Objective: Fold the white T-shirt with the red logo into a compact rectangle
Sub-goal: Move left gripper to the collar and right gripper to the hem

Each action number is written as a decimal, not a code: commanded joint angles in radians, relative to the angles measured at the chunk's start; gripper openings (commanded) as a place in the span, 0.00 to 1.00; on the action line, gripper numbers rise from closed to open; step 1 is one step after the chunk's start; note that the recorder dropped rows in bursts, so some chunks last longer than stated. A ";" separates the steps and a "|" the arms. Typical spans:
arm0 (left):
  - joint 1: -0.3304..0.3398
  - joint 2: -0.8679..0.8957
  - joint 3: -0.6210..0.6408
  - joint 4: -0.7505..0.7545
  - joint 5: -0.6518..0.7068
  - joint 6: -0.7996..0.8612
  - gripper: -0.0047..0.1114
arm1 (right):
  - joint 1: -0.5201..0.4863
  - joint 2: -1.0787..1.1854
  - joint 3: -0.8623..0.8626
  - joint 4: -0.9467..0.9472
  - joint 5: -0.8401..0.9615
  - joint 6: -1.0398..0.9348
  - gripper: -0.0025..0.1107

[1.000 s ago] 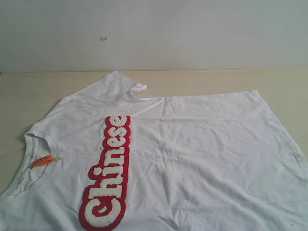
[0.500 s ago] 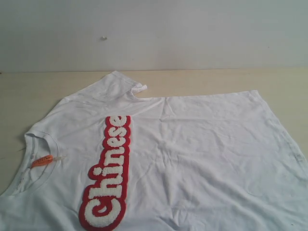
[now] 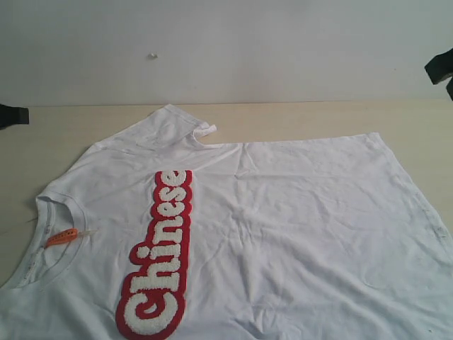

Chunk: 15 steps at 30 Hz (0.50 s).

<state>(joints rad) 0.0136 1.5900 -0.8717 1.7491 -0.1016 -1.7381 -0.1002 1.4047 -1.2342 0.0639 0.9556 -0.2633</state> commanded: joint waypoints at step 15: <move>-0.208 0.089 -0.272 -0.005 -0.284 0.101 0.04 | -0.005 0.027 -0.029 0.138 0.029 -0.162 0.02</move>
<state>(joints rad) -0.1179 1.7037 -1.1784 1.7492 -0.6989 -1.7019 -0.1002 1.4305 -1.2540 0.1953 0.9836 -0.4122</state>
